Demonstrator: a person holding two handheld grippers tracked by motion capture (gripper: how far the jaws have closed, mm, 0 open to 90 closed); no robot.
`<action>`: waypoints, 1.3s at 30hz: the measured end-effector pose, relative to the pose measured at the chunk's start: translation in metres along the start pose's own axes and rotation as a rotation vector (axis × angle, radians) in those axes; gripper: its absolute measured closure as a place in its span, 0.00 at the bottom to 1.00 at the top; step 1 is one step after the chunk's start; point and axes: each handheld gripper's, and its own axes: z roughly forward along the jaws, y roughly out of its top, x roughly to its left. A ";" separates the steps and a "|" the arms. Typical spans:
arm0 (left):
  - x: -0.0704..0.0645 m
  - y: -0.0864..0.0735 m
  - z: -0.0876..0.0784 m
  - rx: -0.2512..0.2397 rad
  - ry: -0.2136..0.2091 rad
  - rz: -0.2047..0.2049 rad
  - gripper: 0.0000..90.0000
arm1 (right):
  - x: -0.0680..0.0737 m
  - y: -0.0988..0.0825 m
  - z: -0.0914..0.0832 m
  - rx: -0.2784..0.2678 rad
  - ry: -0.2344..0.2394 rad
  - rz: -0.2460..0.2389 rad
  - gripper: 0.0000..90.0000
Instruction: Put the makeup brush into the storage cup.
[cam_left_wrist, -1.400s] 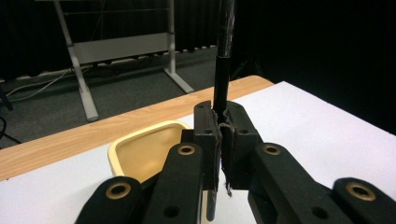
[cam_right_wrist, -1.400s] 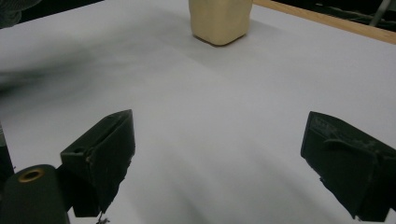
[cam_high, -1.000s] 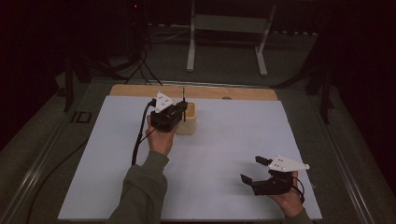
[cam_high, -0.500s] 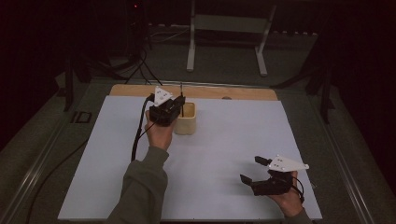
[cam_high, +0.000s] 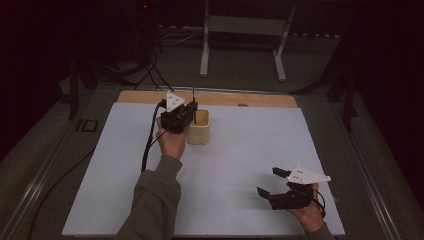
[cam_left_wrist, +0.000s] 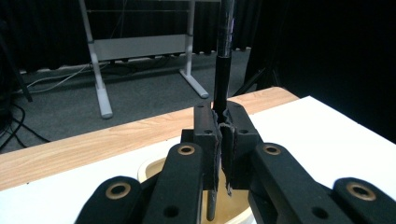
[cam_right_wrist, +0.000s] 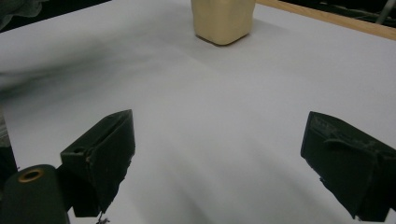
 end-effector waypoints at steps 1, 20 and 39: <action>0.000 0.000 0.000 0.000 0.000 0.000 0.96 | 0.000 0.000 0.000 0.001 0.000 -0.001 0.11; 0.003 -0.008 0.015 0.035 0.016 -0.012 0.96 | 0.000 0.000 0.001 0.003 0.005 0.001 0.11; 0.006 -0.015 0.020 0.111 0.000 0.028 0.91 | 0.000 -0.001 0.001 0.004 0.002 0.003 0.11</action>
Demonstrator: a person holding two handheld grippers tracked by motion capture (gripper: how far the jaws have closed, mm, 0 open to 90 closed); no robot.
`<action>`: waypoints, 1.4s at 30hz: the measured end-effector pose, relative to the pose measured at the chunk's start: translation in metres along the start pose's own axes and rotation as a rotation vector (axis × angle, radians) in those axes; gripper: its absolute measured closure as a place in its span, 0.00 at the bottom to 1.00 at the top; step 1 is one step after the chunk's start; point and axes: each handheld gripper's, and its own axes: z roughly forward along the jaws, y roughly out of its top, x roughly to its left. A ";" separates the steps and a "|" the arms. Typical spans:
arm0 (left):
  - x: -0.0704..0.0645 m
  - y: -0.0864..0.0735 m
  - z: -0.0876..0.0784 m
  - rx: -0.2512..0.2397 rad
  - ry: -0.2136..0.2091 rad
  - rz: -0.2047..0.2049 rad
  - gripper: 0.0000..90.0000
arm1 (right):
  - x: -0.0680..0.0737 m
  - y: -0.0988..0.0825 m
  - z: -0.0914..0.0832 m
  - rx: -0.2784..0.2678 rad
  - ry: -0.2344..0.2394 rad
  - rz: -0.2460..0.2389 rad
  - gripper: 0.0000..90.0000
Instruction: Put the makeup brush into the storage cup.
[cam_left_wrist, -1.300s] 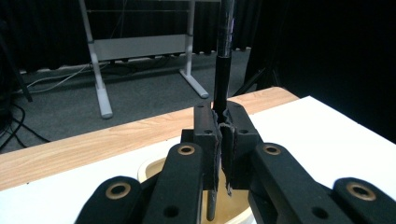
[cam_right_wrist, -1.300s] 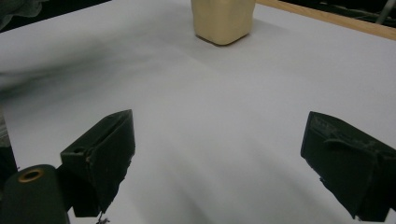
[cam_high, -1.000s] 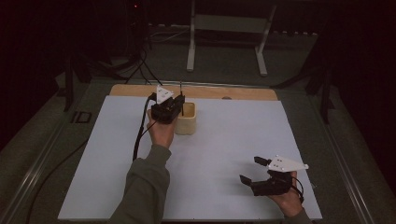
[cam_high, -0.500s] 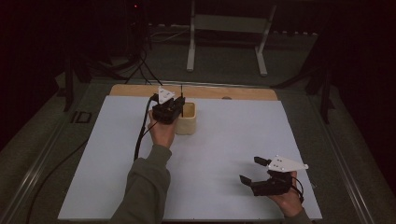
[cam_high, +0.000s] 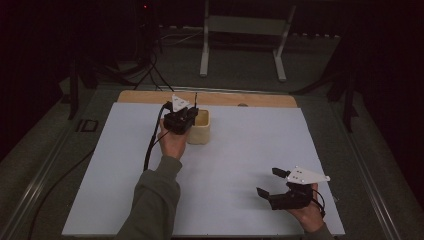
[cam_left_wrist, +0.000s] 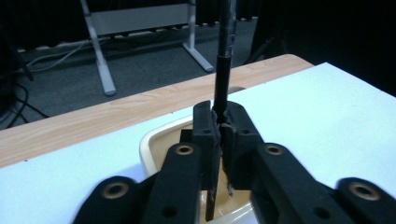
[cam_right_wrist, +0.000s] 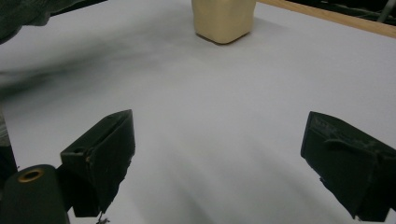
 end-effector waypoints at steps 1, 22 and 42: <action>0.001 0.000 0.000 -0.006 -0.017 -0.011 0.79 | 0.000 0.000 0.000 -0.002 0.000 0.001 0.11; 0.013 0.002 -0.007 0.011 -0.015 -0.052 0.17 | -0.001 0.000 0.000 -0.003 -0.002 0.004 0.11; 0.018 -0.001 -0.021 0.022 -0.076 -0.035 0.16 | -0.002 0.000 -0.001 -0.008 -0.013 0.008 0.11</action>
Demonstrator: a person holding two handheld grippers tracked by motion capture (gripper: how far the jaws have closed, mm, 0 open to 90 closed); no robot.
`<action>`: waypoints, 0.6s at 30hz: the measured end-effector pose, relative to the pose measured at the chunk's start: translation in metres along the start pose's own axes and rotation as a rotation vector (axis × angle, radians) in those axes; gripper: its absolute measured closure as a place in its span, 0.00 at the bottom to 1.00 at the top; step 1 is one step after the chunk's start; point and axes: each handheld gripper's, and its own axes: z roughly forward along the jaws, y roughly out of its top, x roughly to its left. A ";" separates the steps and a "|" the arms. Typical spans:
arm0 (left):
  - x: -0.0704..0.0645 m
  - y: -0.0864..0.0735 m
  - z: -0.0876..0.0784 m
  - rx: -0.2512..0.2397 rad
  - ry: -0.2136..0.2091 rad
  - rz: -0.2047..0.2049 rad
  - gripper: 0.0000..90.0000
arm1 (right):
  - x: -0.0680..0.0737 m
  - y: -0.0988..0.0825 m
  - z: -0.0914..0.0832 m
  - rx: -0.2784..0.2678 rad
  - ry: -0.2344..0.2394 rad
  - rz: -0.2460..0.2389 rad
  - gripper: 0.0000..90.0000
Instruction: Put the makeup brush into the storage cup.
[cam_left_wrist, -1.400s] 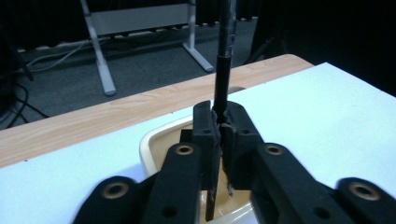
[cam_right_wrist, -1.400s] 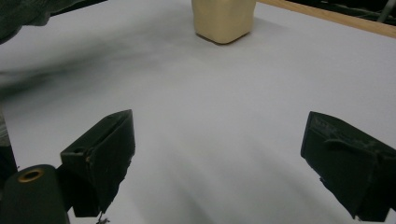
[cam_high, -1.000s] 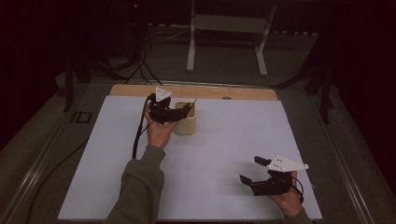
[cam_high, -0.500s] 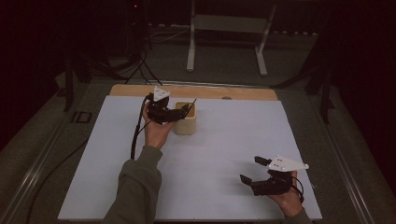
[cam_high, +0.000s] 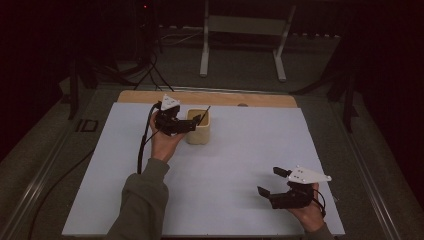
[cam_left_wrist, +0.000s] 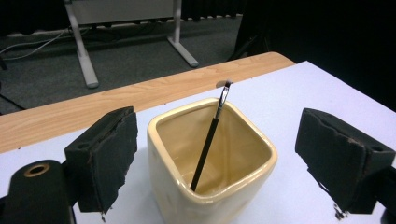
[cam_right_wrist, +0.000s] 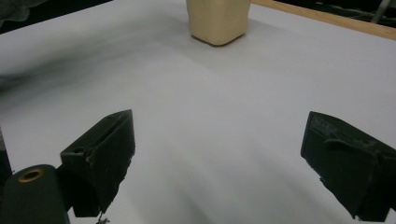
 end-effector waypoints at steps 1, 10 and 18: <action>0.000 0.000 -0.001 0.001 -0.002 0.000 0.16 | 0.000 0.000 0.000 0.000 -0.001 0.000 0.11; 0.006 -0.005 -0.016 0.025 -0.039 0.015 0.13 | -0.002 0.000 -0.001 -0.011 -0.009 0.010 0.11; 0.009 -0.008 -0.031 0.018 -0.070 0.011 0.12 | -0.003 0.000 -0.002 -0.015 -0.015 0.019 0.11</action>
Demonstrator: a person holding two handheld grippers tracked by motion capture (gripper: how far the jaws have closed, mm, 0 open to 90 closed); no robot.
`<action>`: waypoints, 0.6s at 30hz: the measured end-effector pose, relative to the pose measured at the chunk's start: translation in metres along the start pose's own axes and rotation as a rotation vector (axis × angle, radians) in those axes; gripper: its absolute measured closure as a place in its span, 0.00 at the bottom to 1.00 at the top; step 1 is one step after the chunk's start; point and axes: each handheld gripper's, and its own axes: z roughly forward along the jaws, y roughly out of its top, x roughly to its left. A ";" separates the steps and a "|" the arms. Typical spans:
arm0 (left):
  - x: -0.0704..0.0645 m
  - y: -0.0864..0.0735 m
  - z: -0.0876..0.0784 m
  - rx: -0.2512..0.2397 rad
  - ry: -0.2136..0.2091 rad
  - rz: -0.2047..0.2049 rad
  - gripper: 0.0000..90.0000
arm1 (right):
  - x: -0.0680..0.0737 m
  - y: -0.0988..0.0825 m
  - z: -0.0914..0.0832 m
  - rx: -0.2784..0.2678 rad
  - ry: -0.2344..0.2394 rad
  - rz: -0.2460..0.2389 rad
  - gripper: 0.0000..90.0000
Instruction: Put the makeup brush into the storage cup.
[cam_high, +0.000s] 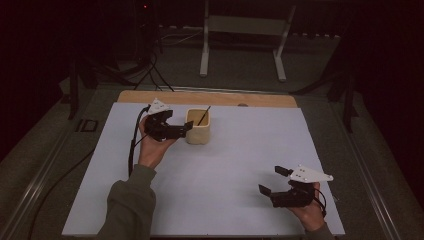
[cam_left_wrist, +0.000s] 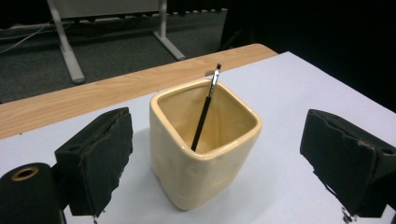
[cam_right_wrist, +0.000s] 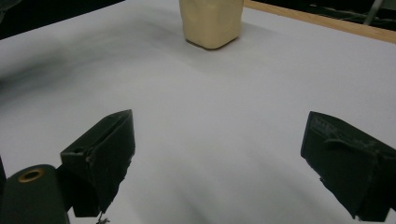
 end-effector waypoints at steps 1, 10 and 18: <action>-0.001 -0.001 -0.002 -0.005 -0.002 0.000 0.12 | 0.000 0.000 0.000 -0.001 -0.001 0.001 0.11; -0.004 -0.010 -0.019 -0.004 -0.021 0.046 0.09 | -0.003 0.001 -0.001 -0.012 -0.005 0.010 0.11; -0.001 -0.023 -0.033 0.018 -0.037 0.042 0.04 | -0.003 0.002 -0.001 -0.015 -0.007 0.010 0.11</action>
